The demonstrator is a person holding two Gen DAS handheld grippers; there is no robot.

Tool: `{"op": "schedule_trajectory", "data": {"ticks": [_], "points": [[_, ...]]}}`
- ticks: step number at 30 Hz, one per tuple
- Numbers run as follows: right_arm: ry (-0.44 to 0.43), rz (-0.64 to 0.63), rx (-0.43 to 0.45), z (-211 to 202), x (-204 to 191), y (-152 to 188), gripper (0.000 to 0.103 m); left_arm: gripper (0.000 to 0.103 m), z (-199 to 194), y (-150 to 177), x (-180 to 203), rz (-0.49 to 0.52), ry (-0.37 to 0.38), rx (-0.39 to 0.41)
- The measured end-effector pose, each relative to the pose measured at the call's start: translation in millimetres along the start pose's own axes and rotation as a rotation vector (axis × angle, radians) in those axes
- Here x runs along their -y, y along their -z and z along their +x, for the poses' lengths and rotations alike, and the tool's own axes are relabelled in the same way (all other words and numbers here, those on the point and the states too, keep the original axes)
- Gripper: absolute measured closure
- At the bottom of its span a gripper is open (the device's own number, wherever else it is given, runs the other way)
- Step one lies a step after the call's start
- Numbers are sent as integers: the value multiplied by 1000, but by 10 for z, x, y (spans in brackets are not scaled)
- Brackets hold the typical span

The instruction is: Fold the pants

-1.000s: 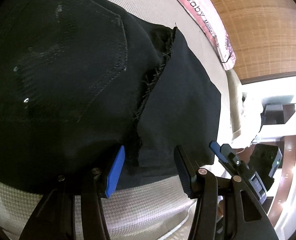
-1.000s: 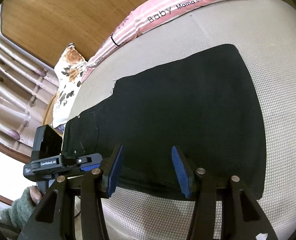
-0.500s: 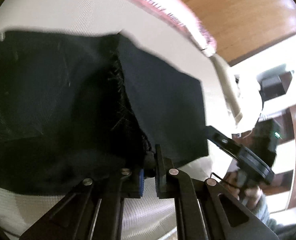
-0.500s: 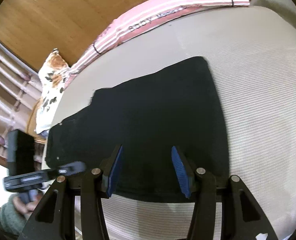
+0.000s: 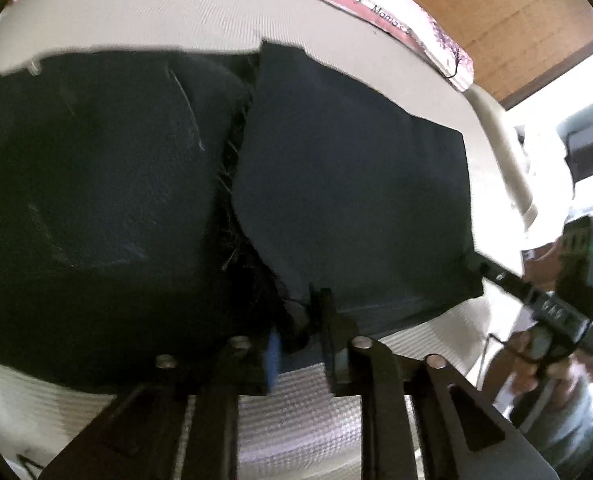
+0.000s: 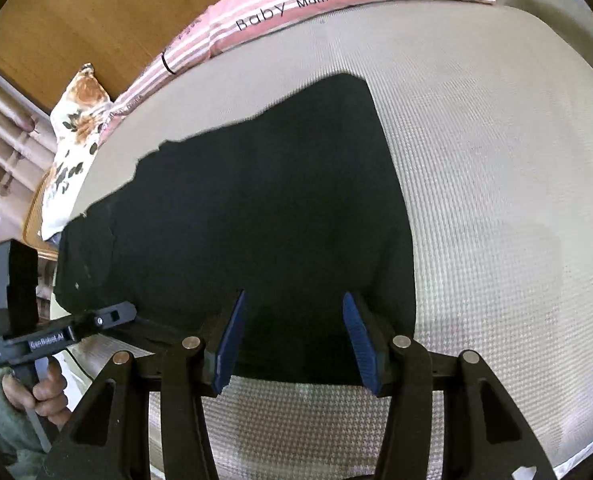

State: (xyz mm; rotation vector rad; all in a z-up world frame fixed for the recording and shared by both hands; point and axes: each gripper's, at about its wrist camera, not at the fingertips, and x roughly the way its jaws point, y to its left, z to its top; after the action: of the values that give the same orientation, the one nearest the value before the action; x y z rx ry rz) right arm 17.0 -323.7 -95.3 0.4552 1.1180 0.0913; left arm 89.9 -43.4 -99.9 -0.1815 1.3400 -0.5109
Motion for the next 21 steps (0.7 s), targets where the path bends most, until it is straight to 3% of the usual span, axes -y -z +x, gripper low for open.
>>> {"op": "schedule_trajectory", "data": {"ticks": [5,10,15,17,21], "points": [[46,-62,77,-101,-54,-322,55,78,-334,-118,36,93,-146,147],[94,-120,115,21,-119,-699,59,76,-308,-413,338,210,-160,255],[134,-105,94,228,-77,-908,63,76,20,-678,537,283,-135,245],[155,-113,91,301,-56,-959,70,76,170,-763,549,285,-134,226],[180,-112,57,484,21,-976,73,76,444,-882,373,219,-123,166]]}}
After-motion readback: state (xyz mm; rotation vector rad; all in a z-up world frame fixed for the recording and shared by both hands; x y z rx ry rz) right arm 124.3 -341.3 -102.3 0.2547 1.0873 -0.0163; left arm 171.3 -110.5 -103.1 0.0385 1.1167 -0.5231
